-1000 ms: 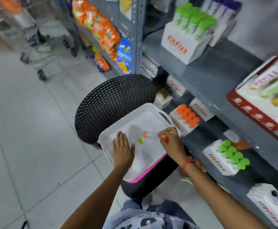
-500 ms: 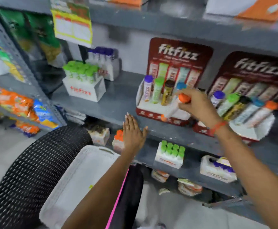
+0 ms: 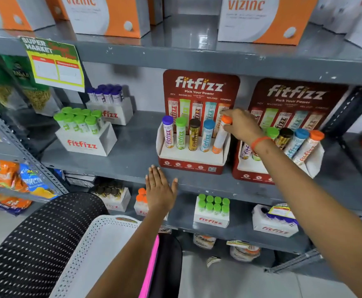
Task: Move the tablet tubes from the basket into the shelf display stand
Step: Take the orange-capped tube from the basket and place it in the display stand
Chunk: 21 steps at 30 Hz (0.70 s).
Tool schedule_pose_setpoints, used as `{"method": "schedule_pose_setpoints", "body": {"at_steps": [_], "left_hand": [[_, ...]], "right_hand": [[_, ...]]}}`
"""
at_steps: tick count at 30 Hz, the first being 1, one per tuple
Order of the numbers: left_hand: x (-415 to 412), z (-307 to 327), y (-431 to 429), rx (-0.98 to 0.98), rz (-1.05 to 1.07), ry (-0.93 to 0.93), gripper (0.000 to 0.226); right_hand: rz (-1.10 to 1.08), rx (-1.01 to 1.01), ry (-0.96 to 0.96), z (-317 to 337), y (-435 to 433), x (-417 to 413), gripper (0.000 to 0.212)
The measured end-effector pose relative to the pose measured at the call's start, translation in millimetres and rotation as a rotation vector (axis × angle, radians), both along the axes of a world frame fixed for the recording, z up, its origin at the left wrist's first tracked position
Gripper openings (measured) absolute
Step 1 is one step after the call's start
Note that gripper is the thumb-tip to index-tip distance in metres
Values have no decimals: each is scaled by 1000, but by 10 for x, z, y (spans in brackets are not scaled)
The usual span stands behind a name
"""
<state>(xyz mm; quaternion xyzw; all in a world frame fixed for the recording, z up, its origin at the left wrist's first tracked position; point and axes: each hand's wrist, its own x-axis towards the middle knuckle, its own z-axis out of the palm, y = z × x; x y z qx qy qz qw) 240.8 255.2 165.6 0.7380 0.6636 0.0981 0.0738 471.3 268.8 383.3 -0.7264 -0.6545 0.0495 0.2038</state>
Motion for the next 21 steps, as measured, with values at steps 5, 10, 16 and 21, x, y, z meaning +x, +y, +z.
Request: {"method": "schedule_pose_setpoints", "body": {"at_steps": [5, 10, 16, 21], "left_hand": [[1, 24, -18, -11, -1, -3, 83], [4, 62, -34, -26, 2, 6, 84], [6, 73, -33, -27, 4, 16, 83], [-2, 74, -37, -23, 0, 20, 82]], "right_hand": [[50, -157, -3, -38, 54, -30, 45], [-24, -21, 60, -180, 23, -41, 41], [7, -29, 91, -198, 4, -37, 60], [-87, 25, 20, -227, 53, -35, 37]]}}
